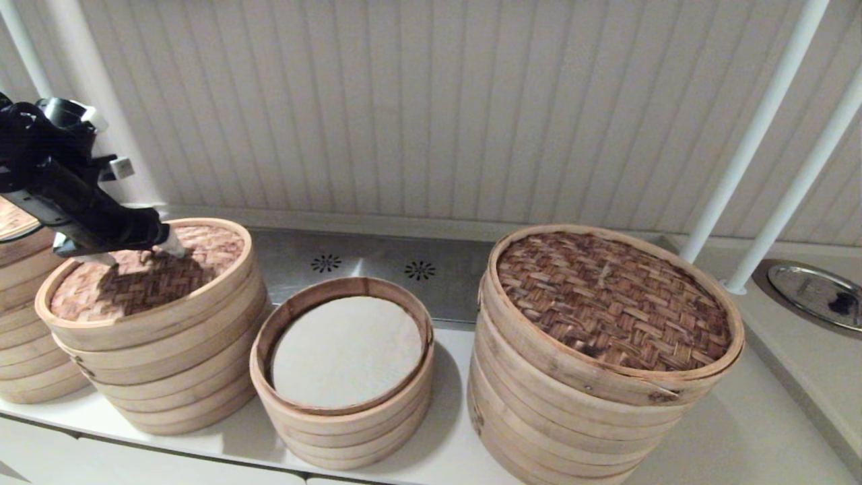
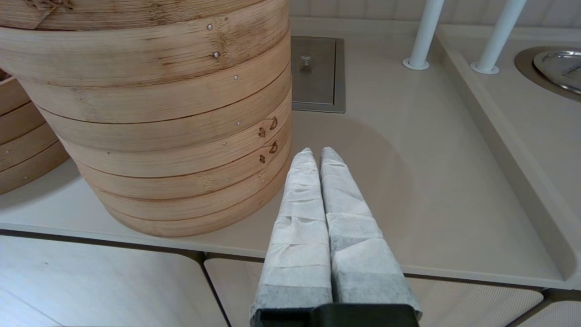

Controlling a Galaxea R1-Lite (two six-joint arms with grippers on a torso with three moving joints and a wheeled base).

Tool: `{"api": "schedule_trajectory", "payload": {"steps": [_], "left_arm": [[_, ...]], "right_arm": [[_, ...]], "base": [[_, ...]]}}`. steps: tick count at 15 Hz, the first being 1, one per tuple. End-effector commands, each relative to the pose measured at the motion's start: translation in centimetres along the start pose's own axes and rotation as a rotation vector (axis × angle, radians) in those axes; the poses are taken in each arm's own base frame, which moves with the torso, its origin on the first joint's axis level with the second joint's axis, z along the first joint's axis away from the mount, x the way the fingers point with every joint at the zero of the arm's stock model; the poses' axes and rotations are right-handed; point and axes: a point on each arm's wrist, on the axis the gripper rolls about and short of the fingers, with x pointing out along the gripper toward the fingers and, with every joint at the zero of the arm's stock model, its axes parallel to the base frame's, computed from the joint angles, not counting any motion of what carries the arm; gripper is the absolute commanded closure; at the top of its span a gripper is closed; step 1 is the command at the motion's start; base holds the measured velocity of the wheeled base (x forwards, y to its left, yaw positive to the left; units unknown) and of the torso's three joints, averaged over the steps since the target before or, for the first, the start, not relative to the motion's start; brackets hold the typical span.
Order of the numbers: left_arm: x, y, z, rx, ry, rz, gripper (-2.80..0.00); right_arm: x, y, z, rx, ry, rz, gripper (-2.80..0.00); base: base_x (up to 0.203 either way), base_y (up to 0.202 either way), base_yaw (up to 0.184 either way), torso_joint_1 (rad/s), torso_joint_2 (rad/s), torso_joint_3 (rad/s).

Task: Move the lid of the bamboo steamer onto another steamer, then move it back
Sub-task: Pick up the steamer

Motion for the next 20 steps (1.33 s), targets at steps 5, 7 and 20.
{"api": "schedule_trajectory", "payload": {"steps": [5,7,20], "left_arm": [[0.0,0.1,0.0,-0.008,-0.003,-0.008,0.00],[0.1,0.1,0.1,-0.015,-0.010,-0.010,0.00],[-1.4,0.1,0.2,-0.050,-0.053,-0.020,0.00]], "right_arm": [[0.0,0.0,0.0,0.000,0.000,0.000,0.00],[0.0,0.0,0.0,0.000,0.000,0.000,0.00],[0.0,0.0,0.0,0.000,-0.001,0.000,0.00]], "base": [[0.000,0.000,0.000,0.000,0.00,0.000],[0.000,0.000,0.000,0.000,0.00,0.000],[0.000,0.000,0.000,0.000,0.00,0.000]]}}
